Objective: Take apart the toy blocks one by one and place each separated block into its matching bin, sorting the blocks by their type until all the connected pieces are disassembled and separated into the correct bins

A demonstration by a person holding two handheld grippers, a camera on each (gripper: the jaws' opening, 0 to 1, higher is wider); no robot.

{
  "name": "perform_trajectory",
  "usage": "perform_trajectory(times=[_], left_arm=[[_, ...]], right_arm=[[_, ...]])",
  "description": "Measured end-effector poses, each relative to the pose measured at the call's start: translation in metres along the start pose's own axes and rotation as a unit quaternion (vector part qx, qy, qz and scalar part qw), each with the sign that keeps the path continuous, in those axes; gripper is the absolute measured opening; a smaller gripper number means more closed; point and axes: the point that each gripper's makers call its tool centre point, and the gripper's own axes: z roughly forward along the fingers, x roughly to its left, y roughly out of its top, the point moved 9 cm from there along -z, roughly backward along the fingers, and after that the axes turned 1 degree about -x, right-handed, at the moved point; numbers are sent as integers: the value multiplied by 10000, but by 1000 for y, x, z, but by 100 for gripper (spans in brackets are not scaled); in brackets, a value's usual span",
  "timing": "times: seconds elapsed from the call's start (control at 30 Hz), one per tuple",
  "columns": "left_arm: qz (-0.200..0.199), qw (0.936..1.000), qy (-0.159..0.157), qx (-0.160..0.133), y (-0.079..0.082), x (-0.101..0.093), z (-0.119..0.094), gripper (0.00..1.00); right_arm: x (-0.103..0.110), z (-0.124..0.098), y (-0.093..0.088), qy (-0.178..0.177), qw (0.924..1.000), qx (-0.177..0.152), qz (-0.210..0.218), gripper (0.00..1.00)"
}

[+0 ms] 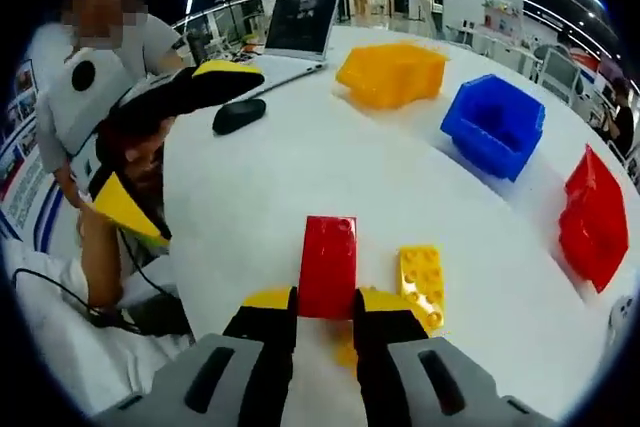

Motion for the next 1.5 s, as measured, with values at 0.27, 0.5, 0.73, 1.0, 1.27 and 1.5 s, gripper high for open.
perform_trajectory(times=[0.27,0.5,0.73,1.0,1.27,1.5], left_arm=[[12,9998,-206,60,-3,-8,8,60],[-28,9991,-425,74,-6,-16,17,62],[-3,9985,-542,123,-8,-22,21,63],[-2,9985,-504,195,-11,-20,22,63],[6,9988,-469,166,-11,-18,21,62],[-9,9990,-422,109,-9,-15,17,62]], right_arm=[[-39,-44,18,-425,9978,-442,235,24],[-104,-76,32,-1099,9874,-828,780,24],[-172,-91,31,-1786,9711,-934,1275,24],[-238,-85,33,-2557,9494,-929,1571,24],[-263,-68,42,-2864,9425,-1045,1371,25],[-261,-69,41,-2876,9417,-1310,1156,48]])
